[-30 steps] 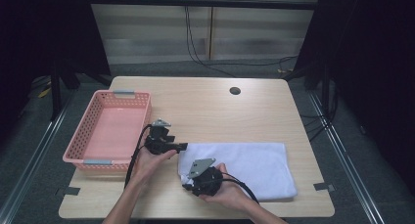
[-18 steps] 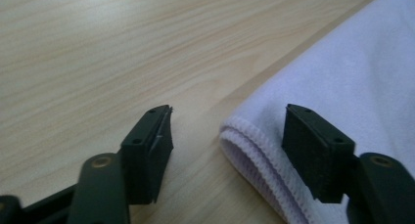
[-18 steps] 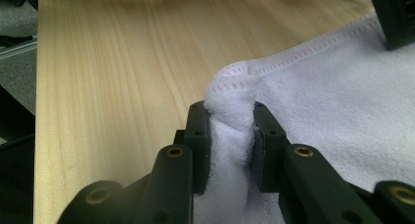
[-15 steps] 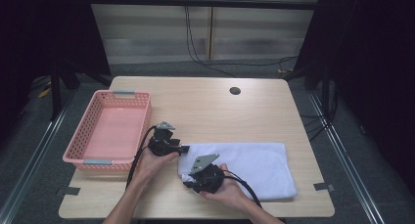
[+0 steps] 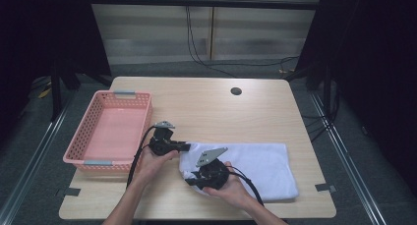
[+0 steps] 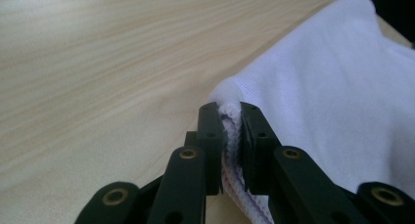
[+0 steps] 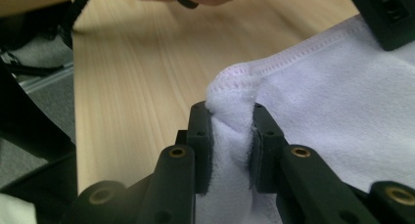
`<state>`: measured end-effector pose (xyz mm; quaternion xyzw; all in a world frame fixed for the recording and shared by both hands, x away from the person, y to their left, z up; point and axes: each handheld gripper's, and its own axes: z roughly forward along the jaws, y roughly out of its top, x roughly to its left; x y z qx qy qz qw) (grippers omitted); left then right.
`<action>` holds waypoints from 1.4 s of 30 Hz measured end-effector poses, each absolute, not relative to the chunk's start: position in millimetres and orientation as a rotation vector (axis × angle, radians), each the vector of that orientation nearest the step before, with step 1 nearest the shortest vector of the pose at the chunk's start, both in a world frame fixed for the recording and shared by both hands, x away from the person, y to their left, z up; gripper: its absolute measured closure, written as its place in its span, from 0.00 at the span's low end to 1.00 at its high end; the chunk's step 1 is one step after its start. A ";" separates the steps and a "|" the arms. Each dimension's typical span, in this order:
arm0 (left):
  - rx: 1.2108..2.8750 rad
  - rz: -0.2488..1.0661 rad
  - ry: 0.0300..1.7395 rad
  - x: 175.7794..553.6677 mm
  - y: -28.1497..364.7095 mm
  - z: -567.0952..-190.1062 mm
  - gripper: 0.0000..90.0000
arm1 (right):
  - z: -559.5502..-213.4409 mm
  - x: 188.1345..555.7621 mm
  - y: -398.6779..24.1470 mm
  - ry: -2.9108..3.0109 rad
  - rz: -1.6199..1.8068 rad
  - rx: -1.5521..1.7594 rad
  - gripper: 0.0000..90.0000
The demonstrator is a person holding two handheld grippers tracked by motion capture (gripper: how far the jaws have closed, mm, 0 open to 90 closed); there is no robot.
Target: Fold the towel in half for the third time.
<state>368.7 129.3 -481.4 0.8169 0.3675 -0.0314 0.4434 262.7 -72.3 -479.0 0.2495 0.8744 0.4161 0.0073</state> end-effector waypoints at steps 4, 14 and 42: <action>1.953 -0.089 0.905 370.9 134.1 -462.2 0.90 | -462.1 266.9 -76.4 2.691 1.390 0.804 0.83; 1.953 0.002 0.883 366.6 157.8 -407.4 0.90 | -419.3 269.8 -55.6 2.627 1.534 0.709 0.83; 2.112 -0.040 0.749 351.9 45.1 -427.7 0.87 | -443.1 221.0 -141.2 2.440 1.622 0.938 0.82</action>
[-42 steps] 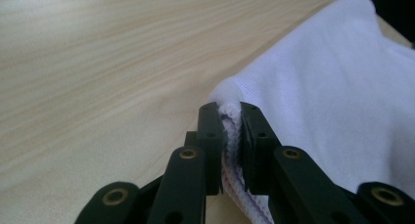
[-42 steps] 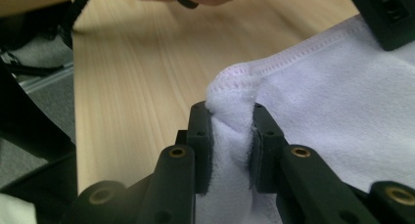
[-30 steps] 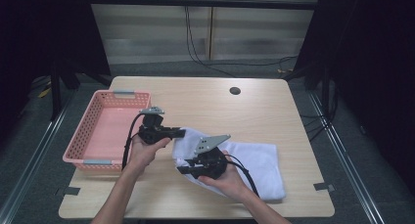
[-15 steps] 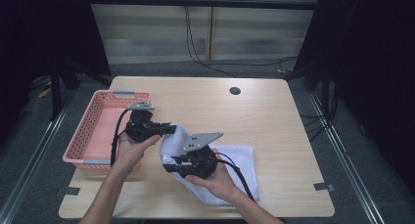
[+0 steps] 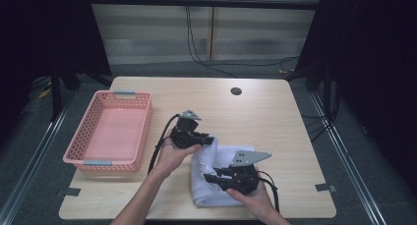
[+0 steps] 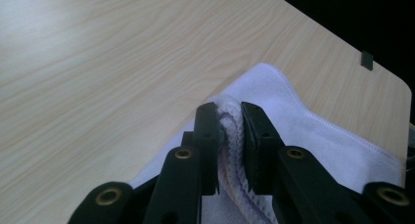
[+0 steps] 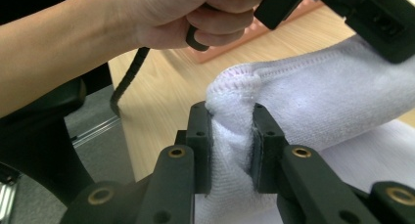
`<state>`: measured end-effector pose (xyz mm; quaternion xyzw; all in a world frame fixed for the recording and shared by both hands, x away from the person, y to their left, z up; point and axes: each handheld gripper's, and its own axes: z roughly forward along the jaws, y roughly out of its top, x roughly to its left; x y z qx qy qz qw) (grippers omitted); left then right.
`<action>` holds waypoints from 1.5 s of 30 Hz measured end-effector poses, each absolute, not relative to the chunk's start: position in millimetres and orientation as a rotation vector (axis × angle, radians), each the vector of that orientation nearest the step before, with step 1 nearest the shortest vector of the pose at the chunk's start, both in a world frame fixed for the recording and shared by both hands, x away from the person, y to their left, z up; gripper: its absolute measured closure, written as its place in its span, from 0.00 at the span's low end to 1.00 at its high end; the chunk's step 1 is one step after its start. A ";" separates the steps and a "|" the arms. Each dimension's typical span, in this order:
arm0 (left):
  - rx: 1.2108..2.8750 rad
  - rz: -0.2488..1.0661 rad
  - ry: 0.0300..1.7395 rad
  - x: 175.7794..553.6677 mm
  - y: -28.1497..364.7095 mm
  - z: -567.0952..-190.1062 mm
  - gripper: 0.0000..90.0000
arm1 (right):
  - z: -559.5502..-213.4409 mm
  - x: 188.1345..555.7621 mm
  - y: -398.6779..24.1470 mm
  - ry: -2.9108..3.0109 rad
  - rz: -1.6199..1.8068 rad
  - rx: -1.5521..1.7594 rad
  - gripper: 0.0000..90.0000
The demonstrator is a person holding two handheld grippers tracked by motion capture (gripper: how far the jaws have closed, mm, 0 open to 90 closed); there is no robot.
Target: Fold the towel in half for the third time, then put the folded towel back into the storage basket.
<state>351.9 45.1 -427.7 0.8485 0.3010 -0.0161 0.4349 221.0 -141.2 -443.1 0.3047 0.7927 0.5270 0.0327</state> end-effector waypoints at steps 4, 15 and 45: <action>2.136 -0.083 0.741 350.6 23.1 -438.6 0.86 | -451.3 213.5 -161.0 2.444 1.559 0.989 0.81; 2.173 -0.100 0.748 350.0 -29.7 -456.3 0.84 | -467.9 188.3 -212.9 2.437 1.413 1.097 0.70; 2.101 -0.055 0.759 292.5 50.0 -446.4 0.45 | -461.3 303.0 -225.1 2.420 1.151 1.172 0.43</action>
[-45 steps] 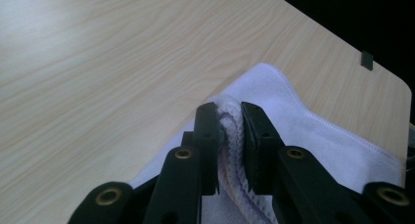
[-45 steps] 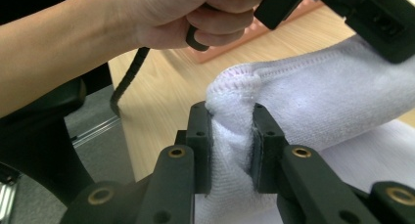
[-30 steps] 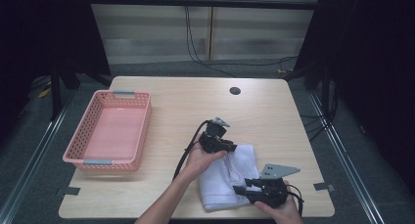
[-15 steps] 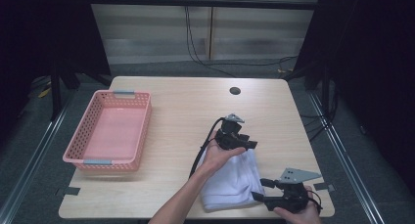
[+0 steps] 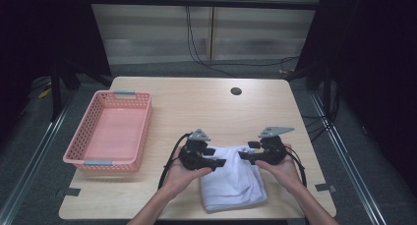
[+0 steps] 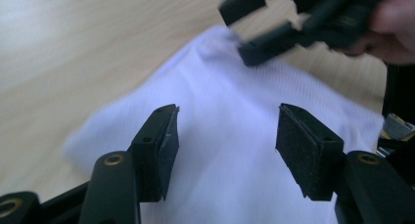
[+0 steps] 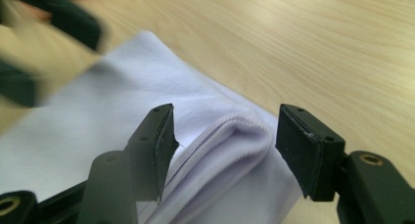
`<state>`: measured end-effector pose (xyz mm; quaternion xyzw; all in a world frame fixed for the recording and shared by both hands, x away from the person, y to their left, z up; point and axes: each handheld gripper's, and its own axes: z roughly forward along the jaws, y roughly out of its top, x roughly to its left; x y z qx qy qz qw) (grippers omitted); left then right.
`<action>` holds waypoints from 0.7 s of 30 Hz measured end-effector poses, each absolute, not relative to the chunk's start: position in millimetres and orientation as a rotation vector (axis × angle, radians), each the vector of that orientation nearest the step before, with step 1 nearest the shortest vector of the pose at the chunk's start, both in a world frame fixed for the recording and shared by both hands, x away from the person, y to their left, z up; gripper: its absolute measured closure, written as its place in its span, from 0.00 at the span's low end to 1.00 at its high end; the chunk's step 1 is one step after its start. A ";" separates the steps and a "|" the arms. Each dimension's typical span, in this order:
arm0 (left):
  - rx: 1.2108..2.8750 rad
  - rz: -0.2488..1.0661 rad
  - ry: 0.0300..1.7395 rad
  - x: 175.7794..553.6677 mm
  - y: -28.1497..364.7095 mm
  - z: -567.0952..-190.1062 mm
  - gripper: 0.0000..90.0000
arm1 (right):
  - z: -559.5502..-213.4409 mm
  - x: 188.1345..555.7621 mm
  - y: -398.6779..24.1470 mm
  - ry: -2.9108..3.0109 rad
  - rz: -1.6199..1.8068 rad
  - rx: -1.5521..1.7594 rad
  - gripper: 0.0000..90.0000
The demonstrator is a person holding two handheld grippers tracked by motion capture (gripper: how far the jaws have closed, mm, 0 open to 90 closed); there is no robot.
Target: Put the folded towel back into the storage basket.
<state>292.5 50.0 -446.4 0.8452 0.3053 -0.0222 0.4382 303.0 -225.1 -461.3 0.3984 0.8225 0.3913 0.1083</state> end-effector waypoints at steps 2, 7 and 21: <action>2.131 -0.047 0.744 277.5 62.6 -449.4 0.42 | -470.0 312.1 -219.1 2.457 1.130 1.191 0.45; 2.132 -0.052 0.787 246.4 87.8 -461.4 0.35 | -480.2 309.5 -216.5 2.463 1.028 1.145 0.91; 2.226 -0.111 0.731 213.0 79.3 -487.8 0.25 | -489.9 325.4 -241.1 2.411 1.102 1.245 0.31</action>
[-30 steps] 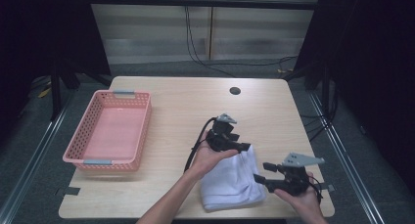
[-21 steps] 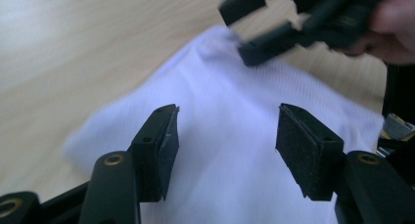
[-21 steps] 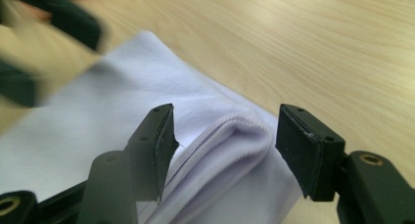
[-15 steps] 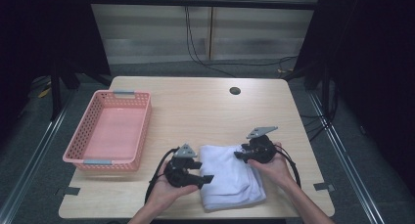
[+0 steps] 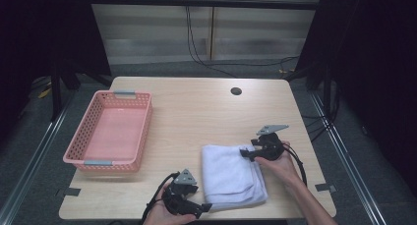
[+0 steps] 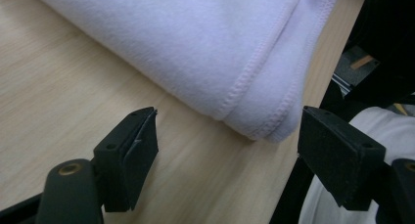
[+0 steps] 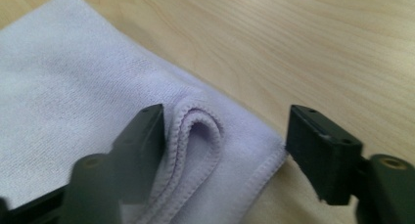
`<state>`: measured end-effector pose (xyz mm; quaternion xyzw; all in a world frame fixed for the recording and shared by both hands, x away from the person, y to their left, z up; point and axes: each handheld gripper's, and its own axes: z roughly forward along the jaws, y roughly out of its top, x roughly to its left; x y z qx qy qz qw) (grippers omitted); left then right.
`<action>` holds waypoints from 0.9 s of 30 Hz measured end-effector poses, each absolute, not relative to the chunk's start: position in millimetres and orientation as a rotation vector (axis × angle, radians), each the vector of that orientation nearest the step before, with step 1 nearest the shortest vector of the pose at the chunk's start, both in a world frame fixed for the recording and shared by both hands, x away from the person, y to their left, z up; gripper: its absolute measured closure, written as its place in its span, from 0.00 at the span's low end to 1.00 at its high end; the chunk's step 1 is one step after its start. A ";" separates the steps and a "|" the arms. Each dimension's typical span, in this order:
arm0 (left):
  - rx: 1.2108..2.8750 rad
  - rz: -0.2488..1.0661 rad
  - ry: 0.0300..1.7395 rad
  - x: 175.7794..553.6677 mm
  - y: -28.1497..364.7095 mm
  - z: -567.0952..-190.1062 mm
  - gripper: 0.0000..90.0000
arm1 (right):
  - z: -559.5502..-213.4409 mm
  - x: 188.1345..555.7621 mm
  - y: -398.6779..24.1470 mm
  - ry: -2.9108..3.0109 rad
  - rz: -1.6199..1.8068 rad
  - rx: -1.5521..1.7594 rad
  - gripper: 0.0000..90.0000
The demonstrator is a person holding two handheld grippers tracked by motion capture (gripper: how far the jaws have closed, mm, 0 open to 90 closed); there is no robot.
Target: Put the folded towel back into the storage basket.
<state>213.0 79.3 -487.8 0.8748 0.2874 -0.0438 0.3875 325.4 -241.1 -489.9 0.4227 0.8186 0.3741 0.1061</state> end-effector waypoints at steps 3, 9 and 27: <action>2.227 -0.117 0.717 212.0 73.5 -489.5 0.24 | -488.3 325.5 -241.7 2.427 1.152 1.244 0.26; 2.244 -0.090 0.717 213.9 66.7 -493.3 0.26 | -493.1 326.3 -237.9 2.462 1.105 1.224 0.24; 2.296 0.016 0.607 209.4 58.2 -493.2 0.72 | -493.6 316.0 -230.4 2.581 1.071 1.159 0.62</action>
